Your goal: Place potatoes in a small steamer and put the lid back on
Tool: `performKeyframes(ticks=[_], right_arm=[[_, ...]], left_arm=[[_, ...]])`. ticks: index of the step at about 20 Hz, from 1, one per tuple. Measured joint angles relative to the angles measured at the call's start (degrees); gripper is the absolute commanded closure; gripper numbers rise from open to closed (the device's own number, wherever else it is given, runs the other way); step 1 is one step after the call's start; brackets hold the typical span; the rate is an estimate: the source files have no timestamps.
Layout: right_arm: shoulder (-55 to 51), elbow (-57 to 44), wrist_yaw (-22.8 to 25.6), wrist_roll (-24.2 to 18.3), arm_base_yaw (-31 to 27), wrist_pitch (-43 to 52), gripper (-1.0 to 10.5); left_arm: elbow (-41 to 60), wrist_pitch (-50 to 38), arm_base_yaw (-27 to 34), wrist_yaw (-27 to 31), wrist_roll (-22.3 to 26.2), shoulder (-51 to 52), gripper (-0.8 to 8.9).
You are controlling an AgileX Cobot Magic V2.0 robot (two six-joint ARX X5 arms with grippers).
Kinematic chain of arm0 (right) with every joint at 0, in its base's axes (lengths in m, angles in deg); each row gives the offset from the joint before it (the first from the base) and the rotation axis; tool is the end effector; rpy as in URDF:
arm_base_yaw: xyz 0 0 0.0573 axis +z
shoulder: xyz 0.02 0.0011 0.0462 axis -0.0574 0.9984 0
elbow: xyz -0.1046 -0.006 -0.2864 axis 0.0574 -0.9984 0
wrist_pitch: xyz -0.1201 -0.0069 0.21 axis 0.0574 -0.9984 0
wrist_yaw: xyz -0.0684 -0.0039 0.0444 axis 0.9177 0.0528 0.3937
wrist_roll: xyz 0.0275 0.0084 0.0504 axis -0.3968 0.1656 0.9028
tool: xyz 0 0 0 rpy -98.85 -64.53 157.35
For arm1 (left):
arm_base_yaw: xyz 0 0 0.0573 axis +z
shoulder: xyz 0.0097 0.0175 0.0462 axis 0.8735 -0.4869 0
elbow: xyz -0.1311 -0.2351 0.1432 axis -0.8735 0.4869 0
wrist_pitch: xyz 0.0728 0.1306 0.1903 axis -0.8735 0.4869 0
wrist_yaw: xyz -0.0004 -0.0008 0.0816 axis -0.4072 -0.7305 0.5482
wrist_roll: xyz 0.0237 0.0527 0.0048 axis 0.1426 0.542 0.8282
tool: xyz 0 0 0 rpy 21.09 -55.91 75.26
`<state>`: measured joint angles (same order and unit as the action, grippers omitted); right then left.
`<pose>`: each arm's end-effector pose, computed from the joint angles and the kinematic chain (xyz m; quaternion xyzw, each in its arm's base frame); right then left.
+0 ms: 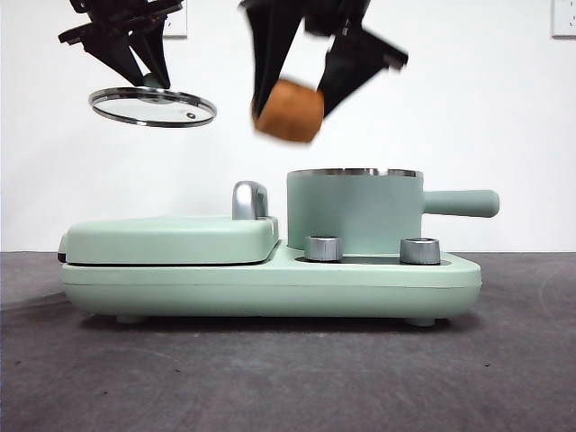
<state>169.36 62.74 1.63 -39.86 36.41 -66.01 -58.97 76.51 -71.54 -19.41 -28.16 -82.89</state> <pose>0.2719 0.2333 0.3706 -0.0080 0.5277 0.2822 0.8011 0.4085 -0.0842 0.4305 0.0368 0.3640 -0.1936 0.9103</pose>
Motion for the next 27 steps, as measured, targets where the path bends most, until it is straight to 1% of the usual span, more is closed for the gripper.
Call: performKeyframes(ticks=[2,5,9,13,14,18,21,23,24,25,27], right_arm=[[3.72,7.02,0.0,-1.57,-4.17,-2.12,7.7],[12.26,16.41,0.04,-4.17,-9.79,-7.8,7.7],[21.22,24.26,0.0,-5.53,-14.86,-11.13,7.7],[24.81,24.28,0.0,-5.84,-16.41,-12.57,7.6],[25.09,24.28,0.0,-6.05,-16.41,-12.7,7.3],[25.07,24.3,-0.02,-7.34,-16.35,-11.72,5.5],[25.09,25.05,-0.81,-7.34,-16.44,-12.04,5.4],[25.09,29.64,-3.1,-7.37,-16.79,-15.12,5.4],[25.09,33.07,-3.39,-7.5,-16.9,-16.83,5.4],[25.09,36.26,-3.34,-7.93,-17.09,-18.58,5.4],[24.61,40.98,-1.57,-8.72,-17.22,-18.62,5.4]], left_arm=[[0.0,-0.02,-0.07,-0.52,0.0,0.0,7.96],[0.0,0.0,-0.09,-0.55,0.0,0.0,7.96],[0.0,0.0,-0.07,-0.55,0.0,0.0,7.96],[0.0,-0.09,-0.07,-0.55,0.0,0.0,7.96],[0.0,-0.09,-0.07,-0.55,0.0,0.0,7.96],[0.0,-0.09,-0.07,-0.55,0.0,0.0,7.96],[0.0,-0.09,-0.07,-0.55,-0.17,0.0,7.96],[0.0,-0.09,-0.07,-0.57,-0.46,0.0,7.96],[0.0,-0.09,-0.07,-0.57,-0.52,0.0,7.96],[0.0,-0.09,-0.09,-0.59,-0.66,0.0,7.96],[0.0,-0.09,-0.39,-0.57,-1.01,0.0,7.96]])
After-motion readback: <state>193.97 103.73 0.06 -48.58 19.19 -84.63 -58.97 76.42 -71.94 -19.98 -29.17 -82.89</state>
